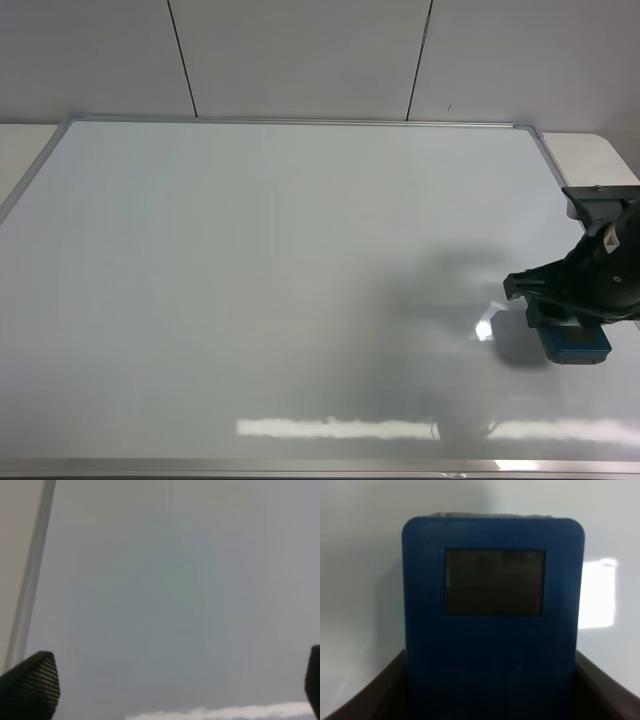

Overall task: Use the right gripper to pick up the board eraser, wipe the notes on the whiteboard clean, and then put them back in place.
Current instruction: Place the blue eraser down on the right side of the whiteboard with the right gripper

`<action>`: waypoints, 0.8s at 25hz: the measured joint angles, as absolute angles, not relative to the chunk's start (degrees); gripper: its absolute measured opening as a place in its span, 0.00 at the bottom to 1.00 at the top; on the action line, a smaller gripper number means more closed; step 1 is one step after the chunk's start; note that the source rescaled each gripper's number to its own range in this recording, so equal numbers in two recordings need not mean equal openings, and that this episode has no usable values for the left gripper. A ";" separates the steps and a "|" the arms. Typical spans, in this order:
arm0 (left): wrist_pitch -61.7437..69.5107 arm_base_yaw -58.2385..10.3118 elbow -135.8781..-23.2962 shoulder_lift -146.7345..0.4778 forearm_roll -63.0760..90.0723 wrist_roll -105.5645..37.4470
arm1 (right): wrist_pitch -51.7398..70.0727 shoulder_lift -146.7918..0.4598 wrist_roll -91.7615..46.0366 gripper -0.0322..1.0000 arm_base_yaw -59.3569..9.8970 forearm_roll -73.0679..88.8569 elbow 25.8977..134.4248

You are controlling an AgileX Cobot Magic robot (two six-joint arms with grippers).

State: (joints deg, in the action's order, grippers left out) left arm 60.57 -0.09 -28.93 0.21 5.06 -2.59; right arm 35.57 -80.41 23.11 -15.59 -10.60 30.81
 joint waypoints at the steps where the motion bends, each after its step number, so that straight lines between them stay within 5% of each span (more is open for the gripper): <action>1: 60.57 -0.09 -28.93 0.21 5.06 -2.59 | 34.98 -80.41 23.58 0.03 -15.59 -11.95 30.81; 20: 60.57 -0.09 -28.93 0.21 5.06 -2.59 | 23.85 -92.53 38.79 0.03 -15.59 -29.31 30.89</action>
